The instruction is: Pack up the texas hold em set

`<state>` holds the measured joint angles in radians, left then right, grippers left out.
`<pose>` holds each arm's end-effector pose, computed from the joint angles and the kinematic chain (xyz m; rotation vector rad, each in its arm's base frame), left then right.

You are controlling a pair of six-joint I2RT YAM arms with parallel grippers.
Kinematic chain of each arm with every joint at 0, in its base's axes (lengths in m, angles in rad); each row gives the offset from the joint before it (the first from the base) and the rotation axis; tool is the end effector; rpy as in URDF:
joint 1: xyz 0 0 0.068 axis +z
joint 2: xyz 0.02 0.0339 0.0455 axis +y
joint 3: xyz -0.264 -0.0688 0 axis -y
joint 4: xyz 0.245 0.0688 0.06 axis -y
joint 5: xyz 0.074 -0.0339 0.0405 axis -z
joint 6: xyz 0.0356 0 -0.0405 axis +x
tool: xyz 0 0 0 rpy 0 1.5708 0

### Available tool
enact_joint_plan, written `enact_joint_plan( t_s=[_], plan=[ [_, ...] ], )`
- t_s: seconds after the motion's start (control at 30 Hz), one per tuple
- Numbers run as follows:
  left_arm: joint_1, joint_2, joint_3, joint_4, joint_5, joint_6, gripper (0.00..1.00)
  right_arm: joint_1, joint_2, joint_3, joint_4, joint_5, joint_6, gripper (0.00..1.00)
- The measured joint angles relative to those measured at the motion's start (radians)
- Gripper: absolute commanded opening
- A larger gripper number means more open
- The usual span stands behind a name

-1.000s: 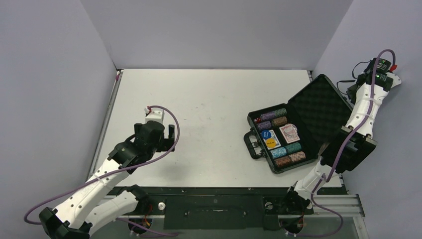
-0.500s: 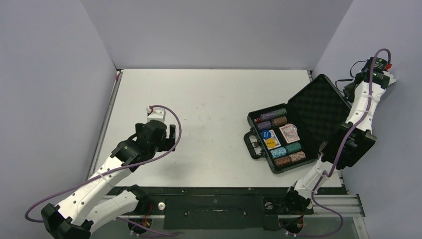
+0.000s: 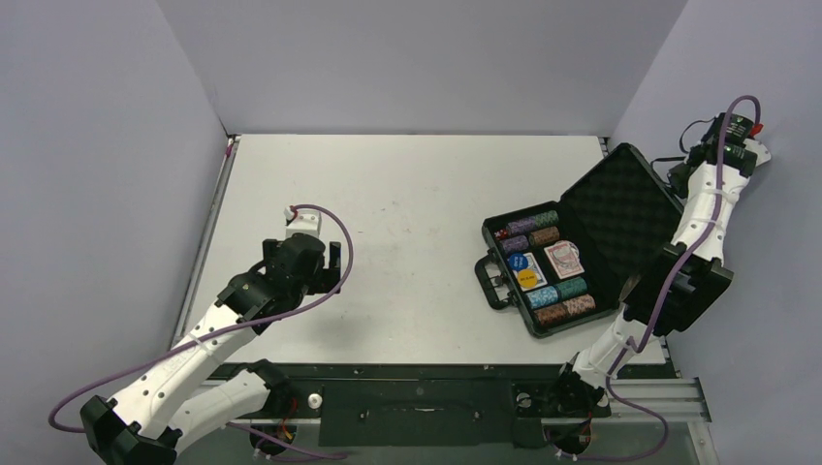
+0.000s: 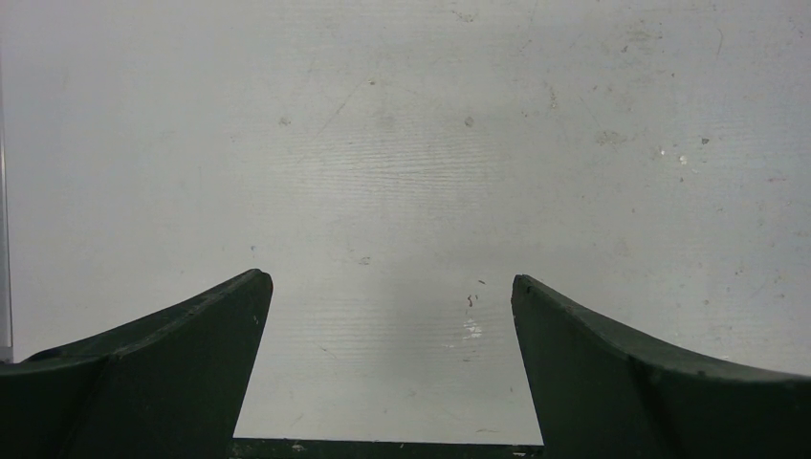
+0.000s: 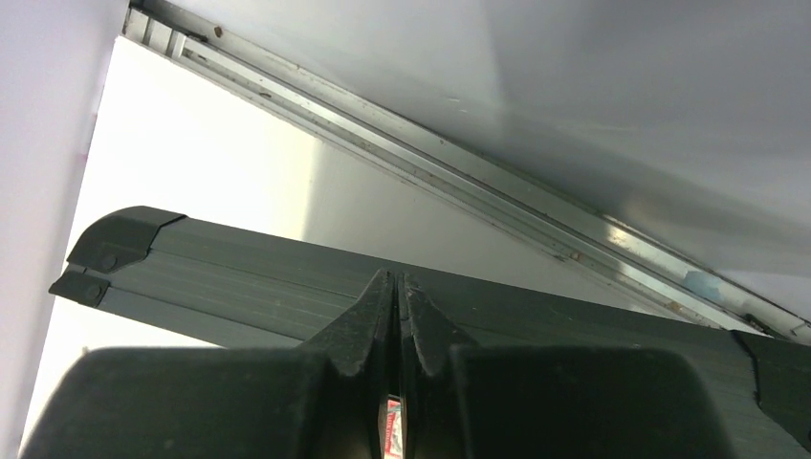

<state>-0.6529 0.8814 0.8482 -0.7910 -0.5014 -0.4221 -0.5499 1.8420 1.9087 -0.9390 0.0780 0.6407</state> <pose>0.1457 -0.0899 0.2918 0.0350 2.2702 0.0439 0.3409 -0.2122 0.3602 1.3970 2.0008 -0.0548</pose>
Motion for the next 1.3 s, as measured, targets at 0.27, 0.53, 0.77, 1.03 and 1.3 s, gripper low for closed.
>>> enact_joint_plan(
  t_s=[0.27, 0.53, 0.77, 1.03, 1.3],
  plan=[
    [0.000, 0.001, 0.000, 0.000, 0.000, 0.000, 0.96, 0.007, -0.034, -0.032, 0.012, -0.005, 0.008, 0.00],
    [0.000, -0.006, 0.000, 0.000, 0.000, 0.000, 0.96, 0.028, -0.079, -0.064, 0.020, -0.004, 0.011, 0.00],
    [0.000, -0.008, 0.000, 0.000, 0.001, 0.000, 0.96, 0.080, -0.140, -0.103, 0.033, -0.008, 0.019, 0.00],
    [0.000, -0.016, 0.000, 0.000, 0.005, 0.000, 0.96, 0.151, -0.207, -0.166, 0.074, -0.022, 0.047, 0.00],
    [0.000, -0.016, 0.000, 0.000, 0.022, 0.001, 0.96, 0.184, -0.267, -0.224, 0.097, -0.022, 0.063, 0.00]
  ],
)
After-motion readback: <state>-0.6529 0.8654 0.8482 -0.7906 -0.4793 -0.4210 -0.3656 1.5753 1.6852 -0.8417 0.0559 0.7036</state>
